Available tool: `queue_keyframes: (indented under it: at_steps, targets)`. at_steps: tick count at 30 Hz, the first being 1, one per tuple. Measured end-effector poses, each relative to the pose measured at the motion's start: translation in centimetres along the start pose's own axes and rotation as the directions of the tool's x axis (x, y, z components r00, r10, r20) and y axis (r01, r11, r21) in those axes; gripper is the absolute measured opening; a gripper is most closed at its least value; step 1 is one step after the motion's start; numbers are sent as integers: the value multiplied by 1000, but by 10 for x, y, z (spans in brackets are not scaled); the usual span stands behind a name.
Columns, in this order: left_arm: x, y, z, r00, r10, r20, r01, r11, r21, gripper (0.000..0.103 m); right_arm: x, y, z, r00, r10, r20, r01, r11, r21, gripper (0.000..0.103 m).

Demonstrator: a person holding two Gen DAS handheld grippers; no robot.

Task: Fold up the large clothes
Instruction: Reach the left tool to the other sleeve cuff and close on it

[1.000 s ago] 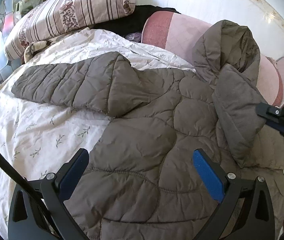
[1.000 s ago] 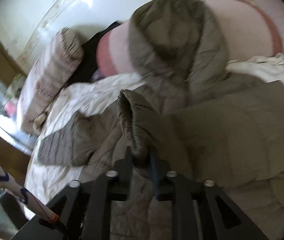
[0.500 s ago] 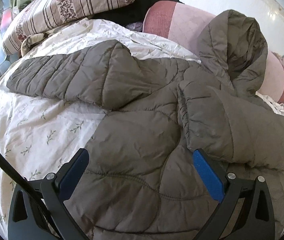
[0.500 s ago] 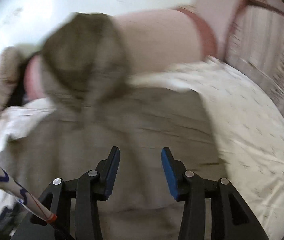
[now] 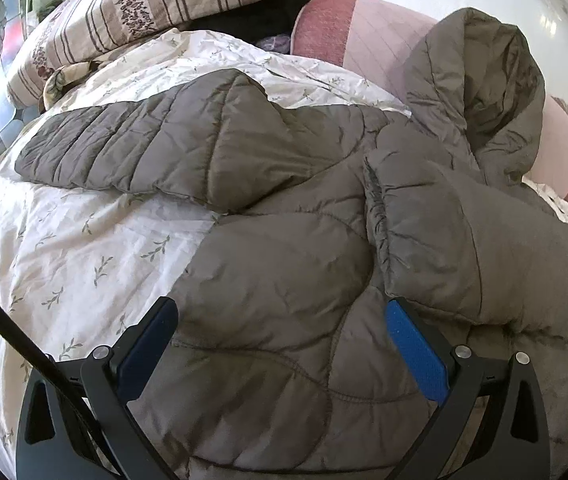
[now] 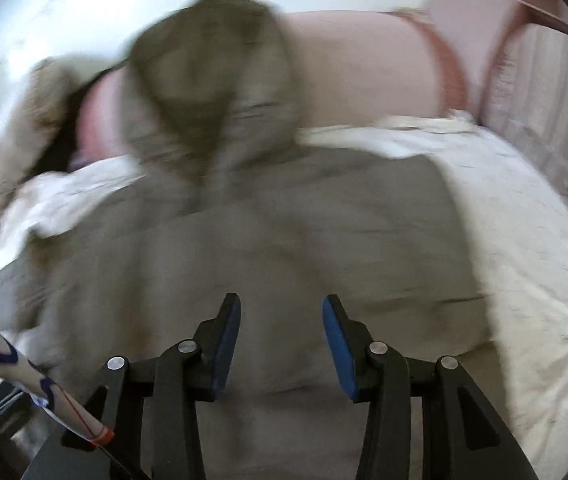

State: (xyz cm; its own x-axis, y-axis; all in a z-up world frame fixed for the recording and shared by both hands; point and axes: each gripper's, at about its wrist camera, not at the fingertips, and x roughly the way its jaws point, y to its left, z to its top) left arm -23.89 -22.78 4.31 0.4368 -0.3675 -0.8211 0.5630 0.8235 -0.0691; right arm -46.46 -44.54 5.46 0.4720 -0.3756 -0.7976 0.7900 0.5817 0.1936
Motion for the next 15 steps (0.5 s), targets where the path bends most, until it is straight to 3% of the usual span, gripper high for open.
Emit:
queue_keyframes:
  at_steps: [4,9,15]
  targets:
    - [-4,3,1,1000,-1,3,1,1000,-6,103,20,42,-18,997,43,-71,-46,998,-47,47]
    - [-10,11,5,1000,-8,13,8,1000,-23,103,53,62,-34,990,-71,-126,55,990,-127,48]
    - [-17,24,11,999,-3,34,4,999,-49,103,-7,67,-46,997,-11,-78,2,994,-111,48]
